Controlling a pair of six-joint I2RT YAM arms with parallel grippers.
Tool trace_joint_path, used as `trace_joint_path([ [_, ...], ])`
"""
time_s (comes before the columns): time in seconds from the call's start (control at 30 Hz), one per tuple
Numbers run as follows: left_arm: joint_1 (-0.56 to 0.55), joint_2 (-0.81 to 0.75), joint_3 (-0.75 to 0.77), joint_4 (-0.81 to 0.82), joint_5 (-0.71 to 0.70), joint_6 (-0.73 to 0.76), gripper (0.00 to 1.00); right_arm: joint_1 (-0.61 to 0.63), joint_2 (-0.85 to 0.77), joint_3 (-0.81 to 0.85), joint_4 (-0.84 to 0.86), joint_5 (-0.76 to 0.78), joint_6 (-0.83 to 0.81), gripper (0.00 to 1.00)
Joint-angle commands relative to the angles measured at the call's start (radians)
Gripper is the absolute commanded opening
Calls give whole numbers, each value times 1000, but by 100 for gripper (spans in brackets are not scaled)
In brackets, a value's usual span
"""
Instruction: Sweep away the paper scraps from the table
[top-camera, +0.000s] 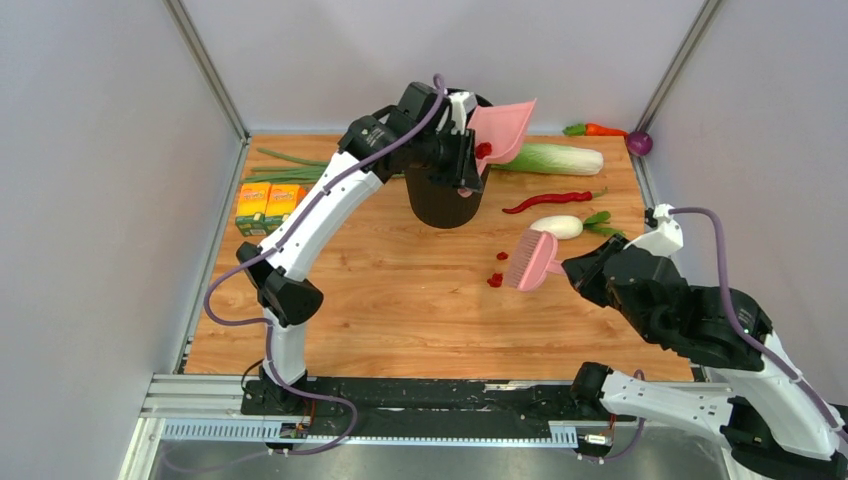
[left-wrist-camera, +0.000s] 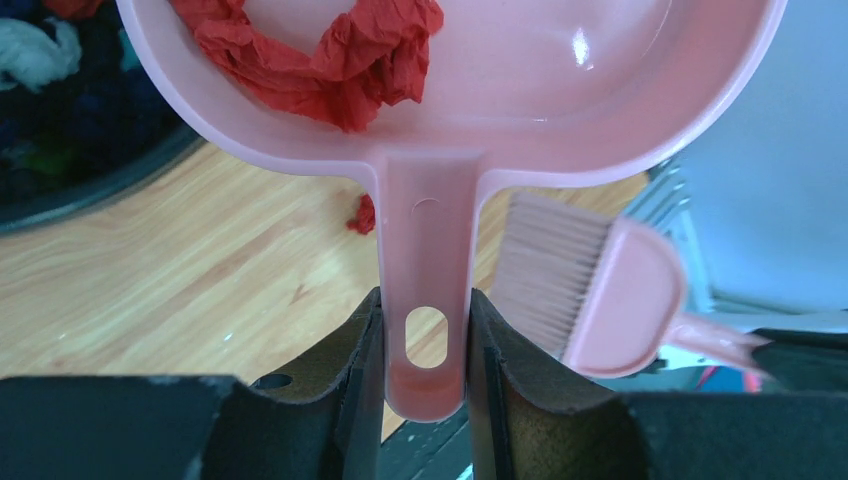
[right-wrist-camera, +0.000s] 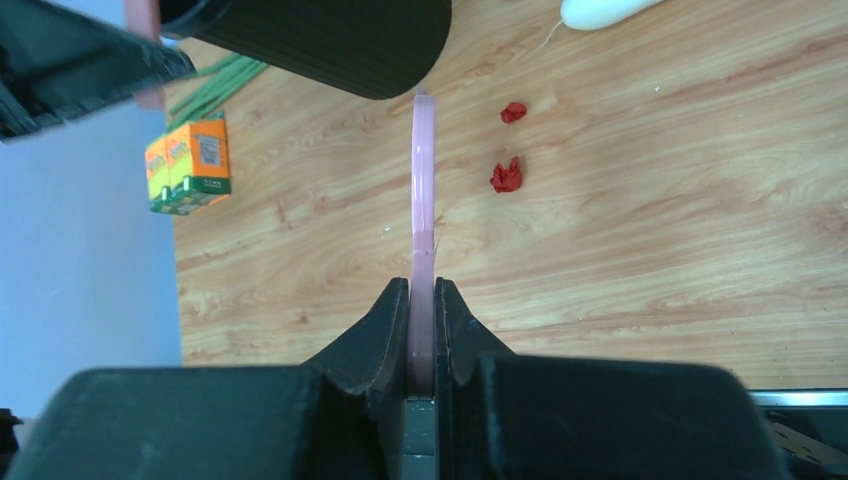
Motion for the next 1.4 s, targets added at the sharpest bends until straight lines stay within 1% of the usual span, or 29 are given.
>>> trace_joint_path([
  [0.0, 78, 3, 22, 189, 197, -117, 0, 2, 0, -28, 69, -21, -13, 0],
  [0.07, 107, 4, -15, 265, 259, -175, 0, 2, 3, -33, 78, -24, -18, 0],
  [0.13, 134, 4, -62, 389, 324, -232, 0, 3, 7, -36, 83, -23, -24, 0],
  [0.17, 142, 3, -101, 423, 347, -253, 0, 2, 9, -39, 84, -24, -25, 0],
  [0.2, 157, 1, -119, 513, 401, -314, 0, 2, 10, -41, 89, -24, -28, 0],
  [0.23, 164, -3, -162, 566, 424, -342, 0, 2, 10, -45, 93, -21, -30, 0],
  [0.27, 176, -11, -185, 645, 453, -400, 0, 2, 9, -48, 98, -23, -33, 0],
  [0.3, 181, -16, -225, 694, 464, -425, 0, 2, 10, -51, 103, -21, -34, 0],
  [0.33, 191, -23, -245, 785, 488, -483, 0, 0, 12, -55, 106, -21, -35, 0],
  [0.37, 197, -26, -286, 830, 502, -513, 0, 2, 13, -58, 110, -21, -35, 0],
  [0.4, 208, -35, -306, 930, 524, -584, 0, 3, 13, -62, 115, -21, -36, 0],
  [0.43, 213, -40, -355, 981, 533, -628, 0, 0, 15, -65, 118, -18, -35, 0],
  [0.47, 222, -46, -375, 1085, 547, -696, 0, 2, 15, -68, 124, -20, -38, 0],
  [0.5, 230, -49, -406, 1138, 551, -721, 0, 2, 15, -73, 129, -18, -36, 0],
  [0.6, 239, -51, -435, 1270, 565, -813, 0, 2, 16, -87, 147, -18, -42, 0],
  [0.63, 245, -49, -454, 1295, 567, -862, 0, 2, 18, -88, 153, -18, -44, 0],
  [0.67, 247, -51, -467, 1377, 568, -891, 0, 2, 23, -91, 161, -20, -48, 0],
  [0.7, 254, -52, -504, 1422, 565, -969, 0, 2, 27, -90, 166, -18, -51, 0],
  [0.73, 256, -54, -526, 1542, 559, -1010, 0, 0, 30, -90, 172, -21, -54, 0],
  [0.77, 260, -52, -568, 1662, 545, -1100, 0, 3, 36, -88, 178, -23, -62, 0],
  [0.83, 266, -43, -595, 1770, 530, -1190, 0, 2, 46, -87, 190, -29, -71, 0],
  [0.9, 265, -36, -601, 1831, 521, -1247, 0, 3, 53, -88, 199, -34, -77, 0],
  [1.1, 265, -37, -632, 1957, 478, -1350, 0, 2, 64, -91, 215, -48, -90, 0],
  [1.2, 266, -45, -629, 1948, 490, -1334, 0, 2, 66, -90, 218, -40, -103, 0],
  [1.23, 265, -55, -627, 1909, 498, -1318, 0, 2, 67, -87, 218, -31, -111, 0],
  [1.27, 265, -66, -613, 1883, 513, -1262, 0, 3, 70, -81, 218, -22, -119, 0],
  [1.3, 265, -86, -601, 1793, 521, -1222, 0, 2, 70, -75, 219, -8, -128, 0],
  [1.33, 265, -114, -580, 1664, 534, -1130, 0, 2, 73, -65, 222, 5, -140, 0],
  [1.37, 266, -127, -548, 1581, 539, -1084, 0, 2, 79, -55, 221, 20, -154, 0],
])
